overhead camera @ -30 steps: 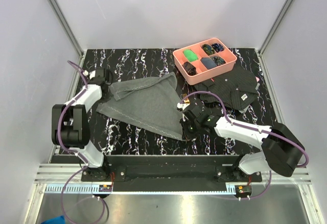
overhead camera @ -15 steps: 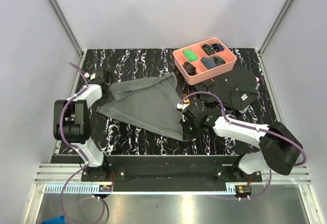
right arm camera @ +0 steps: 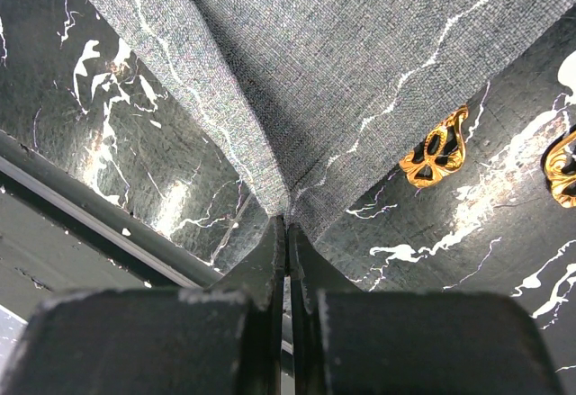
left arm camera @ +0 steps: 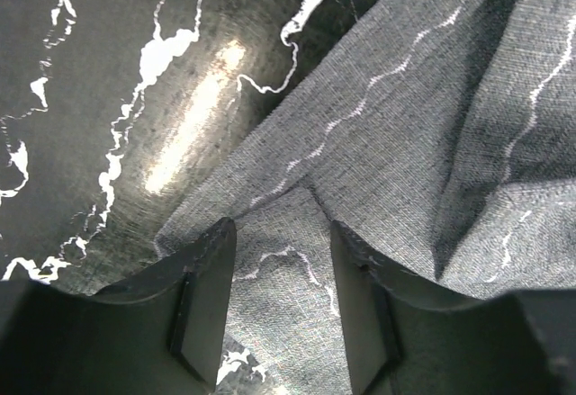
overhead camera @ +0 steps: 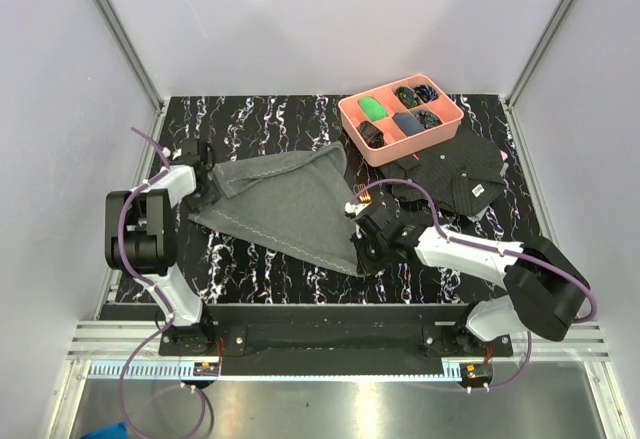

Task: Fold the napkin, place the utensils inside, and roll it up
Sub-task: Flatten the napkin out

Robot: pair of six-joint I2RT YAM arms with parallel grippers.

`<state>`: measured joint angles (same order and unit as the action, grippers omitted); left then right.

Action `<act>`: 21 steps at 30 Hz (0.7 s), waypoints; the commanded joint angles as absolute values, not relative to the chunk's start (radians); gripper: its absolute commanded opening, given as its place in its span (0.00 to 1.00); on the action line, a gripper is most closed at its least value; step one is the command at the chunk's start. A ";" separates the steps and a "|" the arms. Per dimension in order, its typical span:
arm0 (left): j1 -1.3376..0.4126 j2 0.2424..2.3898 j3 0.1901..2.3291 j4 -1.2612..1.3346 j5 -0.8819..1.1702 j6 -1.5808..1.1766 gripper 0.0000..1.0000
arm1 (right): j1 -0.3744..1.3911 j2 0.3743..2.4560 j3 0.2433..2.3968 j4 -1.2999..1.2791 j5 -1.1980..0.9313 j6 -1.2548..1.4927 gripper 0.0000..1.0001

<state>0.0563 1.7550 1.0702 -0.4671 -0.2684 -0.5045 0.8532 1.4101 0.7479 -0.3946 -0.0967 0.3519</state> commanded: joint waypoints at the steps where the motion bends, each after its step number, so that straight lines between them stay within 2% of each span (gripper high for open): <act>1: 0.058 1.744 1.060 -0.433 -0.247 -0.491 0.52 | 0.857 1.413 0.790 -0.396 -0.097 0.333 0.00; 17: 0.052 1.787 1.117 -0.500 -0.238 -0.479 0.53 | 0.857 1.381 0.792 -0.394 -0.091 0.336 0.00; 21: 0.043 1.859 1.127 -0.535 -0.215 -0.477 0.52 | 0.857 1.365 0.802 -0.396 -0.091 0.331 0.00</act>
